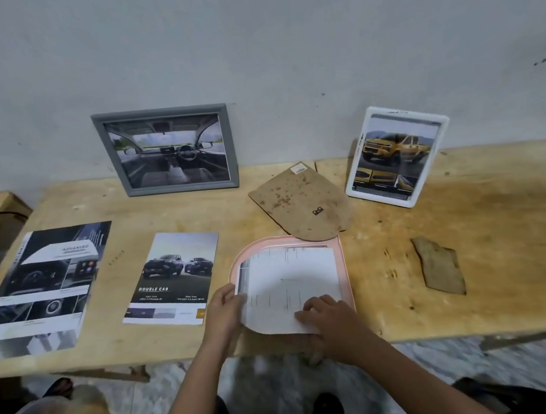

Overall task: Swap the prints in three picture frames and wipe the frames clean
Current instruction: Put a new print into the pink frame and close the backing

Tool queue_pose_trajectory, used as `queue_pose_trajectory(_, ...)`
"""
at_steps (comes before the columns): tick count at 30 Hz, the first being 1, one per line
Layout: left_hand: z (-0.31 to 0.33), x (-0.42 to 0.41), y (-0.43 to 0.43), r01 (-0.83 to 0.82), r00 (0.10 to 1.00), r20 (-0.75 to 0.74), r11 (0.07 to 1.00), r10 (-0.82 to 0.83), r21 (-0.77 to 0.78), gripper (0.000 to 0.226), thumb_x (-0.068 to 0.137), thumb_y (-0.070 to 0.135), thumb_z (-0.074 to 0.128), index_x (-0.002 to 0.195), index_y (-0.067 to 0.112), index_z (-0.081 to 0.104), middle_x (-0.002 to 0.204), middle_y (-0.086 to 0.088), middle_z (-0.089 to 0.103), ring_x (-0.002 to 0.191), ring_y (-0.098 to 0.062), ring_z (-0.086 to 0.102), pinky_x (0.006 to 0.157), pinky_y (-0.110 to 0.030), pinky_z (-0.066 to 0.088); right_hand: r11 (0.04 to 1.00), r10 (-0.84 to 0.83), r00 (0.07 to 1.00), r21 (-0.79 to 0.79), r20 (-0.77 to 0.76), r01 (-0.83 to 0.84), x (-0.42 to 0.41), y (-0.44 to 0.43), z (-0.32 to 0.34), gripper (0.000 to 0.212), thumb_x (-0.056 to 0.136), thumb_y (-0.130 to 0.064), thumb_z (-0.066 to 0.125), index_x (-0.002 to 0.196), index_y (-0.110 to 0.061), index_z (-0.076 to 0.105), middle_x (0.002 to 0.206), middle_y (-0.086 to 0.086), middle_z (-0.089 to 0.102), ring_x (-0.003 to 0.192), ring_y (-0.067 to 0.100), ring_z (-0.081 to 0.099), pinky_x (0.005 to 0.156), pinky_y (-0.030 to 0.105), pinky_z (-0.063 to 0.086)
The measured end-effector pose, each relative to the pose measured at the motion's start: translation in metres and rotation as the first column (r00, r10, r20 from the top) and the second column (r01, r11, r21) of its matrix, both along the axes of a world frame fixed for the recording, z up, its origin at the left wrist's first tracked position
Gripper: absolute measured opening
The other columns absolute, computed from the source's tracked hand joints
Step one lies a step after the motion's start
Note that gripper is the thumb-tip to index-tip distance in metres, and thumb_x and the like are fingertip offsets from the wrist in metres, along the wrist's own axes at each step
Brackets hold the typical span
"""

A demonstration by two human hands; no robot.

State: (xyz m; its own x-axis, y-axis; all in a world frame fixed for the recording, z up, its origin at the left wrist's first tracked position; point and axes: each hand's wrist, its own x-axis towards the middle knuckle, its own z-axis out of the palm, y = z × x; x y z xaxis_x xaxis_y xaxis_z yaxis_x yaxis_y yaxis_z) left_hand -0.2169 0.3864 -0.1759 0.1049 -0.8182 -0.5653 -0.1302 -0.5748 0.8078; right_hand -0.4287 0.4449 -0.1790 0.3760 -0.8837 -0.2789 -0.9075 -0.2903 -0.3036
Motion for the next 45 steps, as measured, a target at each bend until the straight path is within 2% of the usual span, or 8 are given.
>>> queue_pose_trajectory(3, -0.011, -0.006, 0.009, 0.267, 0.925, 0.312, 0.956, -0.218, -0.123, 0.044, 0.086, 0.024, 0.060, 0.127, 0.010, 0.050, 0.129, -0.001, 0.047, 0.125, -0.024, 0.044, 0.104, -0.035, 0.037, 0.996, -0.035, 0.999, 0.076, -0.036, 0.038, -0.004, 0.001, -0.006, 0.063, 0.085, -0.058, 0.032, 0.141, -0.029, 0.034, 0.147, -0.004, 0.031, 0.136, 0.018, 0.026, 0.107, 0.036, 0.028)
queue_pose_trajectory(6, -0.016, -0.016, 0.021, 0.560, 0.690, 0.601, 0.824, -0.403, -0.091, 0.052, 0.093, 0.021, 0.052, 0.141, 0.011, 0.036, 0.151, -0.007, 0.025, 0.141, -0.022, 0.021, 0.114, -0.031, 0.020, 0.989, -0.135, 0.990, 0.072, 0.030, 0.133, -0.005, 0.002, -0.014, 0.083, 0.071, -0.065, 0.007, 0.140, -0.030, 0.037, 0.150, -0.007, 0.028, 0.139, 0.017, 0.021, 0.110, 0.038, 0.026)
queue_pose_trajectory(13, -0.025, -0.028, 0.022, 0.746, 0.429, 0.712, 0.663, -0.556, 0.069, 0.060, 0.098, 0.036, 0.039, 0.150, 0.020, 0.013, 0.159, -0.004, -0.005, 0.146, -0.021, -0.005, 0.117, -0.030, 0.007, 0.976, -0.214, 0.977, 0.042, 0.012, 0.214, -0.002, -0.005, -0.020, 0.056, 0.091, -0.048, 0.022, 0.139, -0.028, 0.040, 0.152, -0.002, 0.028, 0.141, 0.023, 0.021, 0.112, 0.042, 0.026)
queue_pose_trajectory(26, -0.022, -0.027, 0.013, 0.748, 0.338, 0.810, 0.659, -0.480, 0.079, 0.064, 0.089, 0.049, 0.050, 0.144, 0.022, 0.030, 0.155, -0.002, 0.019, 0.142, -0.019, 0.020, 0.112, -0.035, 0.027, 0.966, -0.236, 0.971, 0.104, -0.036, 0.238, -0.013, -0.033, -0.012, 0.061, 0.083, -0.048, 0.056, 0.138, -0.031, 0.036, 0.150, -0.003, 0.025, 0.138, 0.020, 0.022, 0.113, 0.040, 0.023)
queue_pose_trajectory(34, -0.025, -0.034, -0.010, 0.721, 0.417, 0.816, 0.692, -0.399, -0.030, 0.050, 0.087, 0.047, 0.050, 0.130, 0.022, 0.045, 0.149, -0.001, 0.028, 0.136, -0.018, 0.027, 0.109, -0.030, 0.030, 0.959, -0.261, 0.961, 0.086, -0.092, 0.269, -0.013, -0.055, 0.000, 0.041, 0.083, -0.035, 0.058, 0.122, -0.027, 0.050, 0.130, -0.004, 0.042, 0.119, 0.018, 0.039, 0.098, 0.033, 0.033)
queue_pose_trajectory(39, -0.022, -0.041, -0.059, 0.655, 0.550, 0.770, 0.739, -0.324, -0.157, 0.033, 0.090, 0.028, 0.052, 0.119, 0.011, 0.056, 0.143, -0.008, 0.037, 0.132, -0.023, 0.029, 0.104, -0.030, 0.032, 0.898, -0.433, 0.899, 0.112, 0.062, 0.425, -0.032, -0.084, 0.005, 0.025, 0.086, -0.020, 0.054, 0.109, -0.019, 0.061, 0.113, -0.001, 0.059, 0.101, 0.016, 0.055, 0.084, 0.026, 0.041)
queue_pose_trajectory(42, -0.009, -0.047, -0.100, 0.541, 0.656, 0.692, 0.827, -0.301, -0.153, 0.028, 0.091, 0.023, 0.052, 0.114, 0.008, 0.059, 0.129, -0.009, 0.046, 0.121, -0.025, 0.037, 0.096, -0.031, 0.036, 0.748, -0.661, 0.720, 0.112, 0.210, 0.654, -0.049, -0.109, 0.010, 0.021, 0.085, -0.011, 0.056, 0.103, -0.013, 0.065, 0.109, 0.004, 0.062, 0.094, 0.019, 0.057, 0.078, 0.027, 0.045)
queue_pose_trajectory(45, -0.003, -0.056, -0.137, 0.501, 0.754, 0.531, 0.862, -0.386, -0.085, 0.008, 0.093, 0.018, 0.049, 0.095, 0.016, 0.056, 0.100, -0.001, 0.051, 0.102, -0.025, 0.046, 0.089, -0.036, 0.039, 0.474, -0.859, 0.386, 0.234, 0.338, 0.849, -0.063, -0.136, 0.018, 0.016, 0.084, -0.008, 0.057, 0.098, -0.005, 0.063, 0.101, 0.007, 0.062, 0.086, 0.019, 0.052, 0.072, 0.026, 0.038)
